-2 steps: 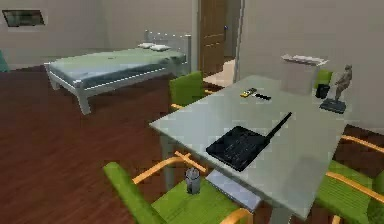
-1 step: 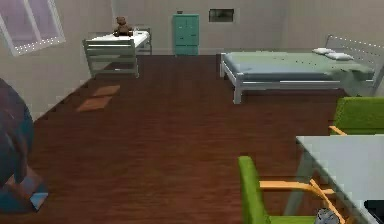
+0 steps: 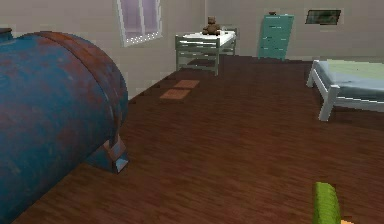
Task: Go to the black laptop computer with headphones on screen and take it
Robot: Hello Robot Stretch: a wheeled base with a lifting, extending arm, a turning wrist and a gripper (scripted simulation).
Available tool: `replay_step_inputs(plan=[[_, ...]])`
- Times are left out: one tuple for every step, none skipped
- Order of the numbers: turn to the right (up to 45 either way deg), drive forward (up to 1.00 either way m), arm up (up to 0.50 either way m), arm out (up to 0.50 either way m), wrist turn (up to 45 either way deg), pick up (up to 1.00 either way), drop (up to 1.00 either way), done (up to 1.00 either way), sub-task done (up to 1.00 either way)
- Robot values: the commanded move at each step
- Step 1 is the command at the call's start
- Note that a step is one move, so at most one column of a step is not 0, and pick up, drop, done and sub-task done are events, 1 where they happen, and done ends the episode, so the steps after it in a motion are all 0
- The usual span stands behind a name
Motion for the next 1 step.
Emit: replay_step_inputs(plan=[[0.0, 0.00, 0.50, 0.00, 0.0, 0.00, 0.00, 0.00, 0.00]])
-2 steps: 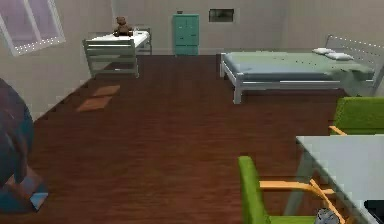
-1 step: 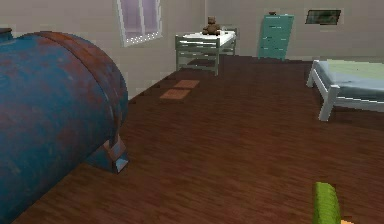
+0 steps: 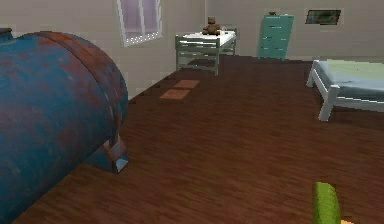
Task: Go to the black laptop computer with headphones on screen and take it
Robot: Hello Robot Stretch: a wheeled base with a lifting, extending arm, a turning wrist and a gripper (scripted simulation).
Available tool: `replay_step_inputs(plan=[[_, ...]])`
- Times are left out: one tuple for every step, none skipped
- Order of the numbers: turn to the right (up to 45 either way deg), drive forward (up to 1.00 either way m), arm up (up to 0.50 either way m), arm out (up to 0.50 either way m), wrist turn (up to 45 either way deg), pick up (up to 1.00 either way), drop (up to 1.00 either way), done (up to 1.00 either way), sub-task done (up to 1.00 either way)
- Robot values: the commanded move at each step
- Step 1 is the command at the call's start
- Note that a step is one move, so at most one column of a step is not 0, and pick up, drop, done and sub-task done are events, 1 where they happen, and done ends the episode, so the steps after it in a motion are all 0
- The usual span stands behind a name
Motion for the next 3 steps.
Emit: replay_step_inputs(plan=[[0.0, 0.00, 0.38, 0.00, 0.0, 0.00, 0.00, 0.00, 0.00], [0.0, 0.00, 0.00, 0.42, 0.0, 0.00, 0.00, 0.00, 0.00], [0.0, 0.00, 0.00, 0.00, 45.0, 0.00, 0.00, 0.00, 0.00]])
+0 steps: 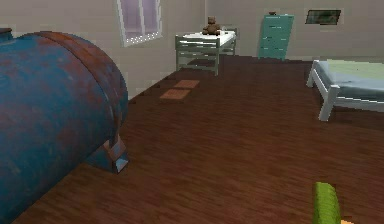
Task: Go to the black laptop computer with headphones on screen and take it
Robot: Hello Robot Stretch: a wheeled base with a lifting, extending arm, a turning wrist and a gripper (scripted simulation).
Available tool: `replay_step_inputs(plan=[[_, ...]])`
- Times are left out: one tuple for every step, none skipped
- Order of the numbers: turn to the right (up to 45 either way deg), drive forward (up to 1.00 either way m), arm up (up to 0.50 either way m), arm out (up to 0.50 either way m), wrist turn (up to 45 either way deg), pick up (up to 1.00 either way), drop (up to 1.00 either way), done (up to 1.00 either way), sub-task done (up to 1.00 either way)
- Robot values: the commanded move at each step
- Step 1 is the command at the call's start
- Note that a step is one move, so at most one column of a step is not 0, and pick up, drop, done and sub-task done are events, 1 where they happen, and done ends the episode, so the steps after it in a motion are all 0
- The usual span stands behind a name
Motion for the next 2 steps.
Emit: replay_step_inputs(plan=[[0.0, 0.00, 0.00, 0.00, 45.0, 0.00, 0.00, 0.00, 0.00], [0.0, 0.00, 0.00, 0.00, 45.0, 0.00, 0.00, 0.00, 0.00]])
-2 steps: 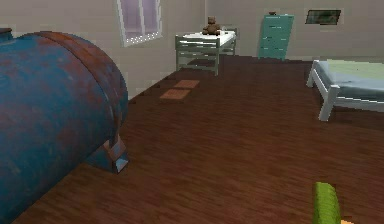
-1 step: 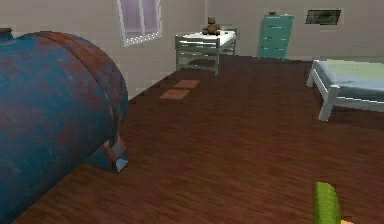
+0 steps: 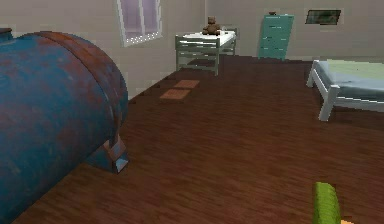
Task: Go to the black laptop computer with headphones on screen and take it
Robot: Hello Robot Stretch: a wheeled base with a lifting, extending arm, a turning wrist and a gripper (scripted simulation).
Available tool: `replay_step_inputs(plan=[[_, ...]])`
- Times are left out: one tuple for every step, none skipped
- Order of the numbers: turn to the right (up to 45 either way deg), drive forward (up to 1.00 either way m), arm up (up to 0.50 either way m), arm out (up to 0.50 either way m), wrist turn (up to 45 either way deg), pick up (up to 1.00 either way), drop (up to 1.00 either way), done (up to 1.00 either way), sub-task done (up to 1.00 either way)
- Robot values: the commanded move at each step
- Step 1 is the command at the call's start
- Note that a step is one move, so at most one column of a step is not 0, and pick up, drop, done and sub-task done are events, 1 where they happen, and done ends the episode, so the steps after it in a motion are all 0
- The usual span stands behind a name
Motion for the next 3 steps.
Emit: replay_step_inputs(plan=[[0.0, 0.00, 0.00, 0.00, 24.0, 0.00, 0.00, 0.00, 0.00], [0.0, 0.00, -0.22, 0.00, 0.0, 0.00, 0.00, 0.00, 0.00], [0.0, 0.00, 0.00, 0.00, 0.0, 1.00, 0.00, 0.00, 0.00]])
